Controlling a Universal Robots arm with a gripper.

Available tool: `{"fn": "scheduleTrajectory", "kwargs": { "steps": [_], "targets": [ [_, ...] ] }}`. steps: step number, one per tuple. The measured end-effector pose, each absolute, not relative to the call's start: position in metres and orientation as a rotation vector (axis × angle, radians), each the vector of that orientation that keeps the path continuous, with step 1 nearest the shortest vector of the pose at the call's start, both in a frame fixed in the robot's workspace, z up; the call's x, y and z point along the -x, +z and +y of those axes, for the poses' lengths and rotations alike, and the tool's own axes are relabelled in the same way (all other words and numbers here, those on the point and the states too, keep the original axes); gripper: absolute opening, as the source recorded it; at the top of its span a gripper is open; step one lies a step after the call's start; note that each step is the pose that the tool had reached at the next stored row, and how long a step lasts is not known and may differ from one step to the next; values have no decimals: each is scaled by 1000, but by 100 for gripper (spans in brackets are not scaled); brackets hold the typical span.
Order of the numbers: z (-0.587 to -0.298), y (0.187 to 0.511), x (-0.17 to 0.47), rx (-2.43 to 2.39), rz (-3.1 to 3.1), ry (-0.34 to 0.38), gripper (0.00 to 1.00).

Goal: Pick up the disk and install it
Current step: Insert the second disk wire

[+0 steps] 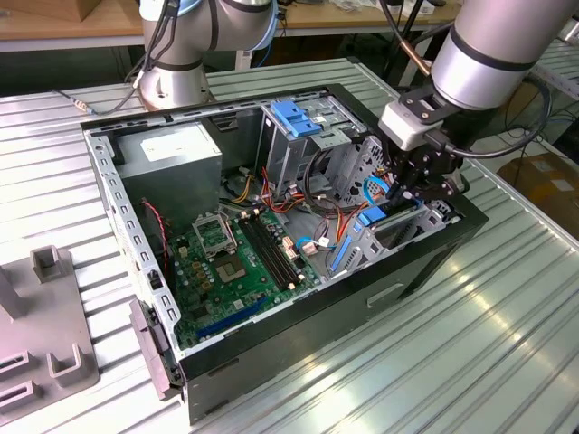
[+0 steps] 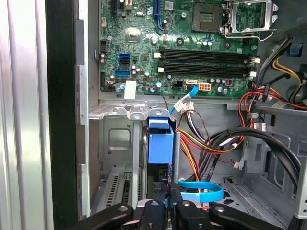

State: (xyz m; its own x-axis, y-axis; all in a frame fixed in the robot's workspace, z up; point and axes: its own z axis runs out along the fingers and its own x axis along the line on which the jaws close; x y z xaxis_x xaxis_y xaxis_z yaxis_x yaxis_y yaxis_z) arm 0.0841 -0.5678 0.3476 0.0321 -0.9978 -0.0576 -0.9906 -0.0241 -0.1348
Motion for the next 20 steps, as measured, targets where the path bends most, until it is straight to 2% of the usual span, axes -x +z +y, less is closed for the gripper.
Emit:
{"fn": "scheduleTrajectory", "kwargs": {
  "steps": [20],
  "targets": [
    [-569, 339, -85, 2151, 2094, -77, 16]
  ]
}}
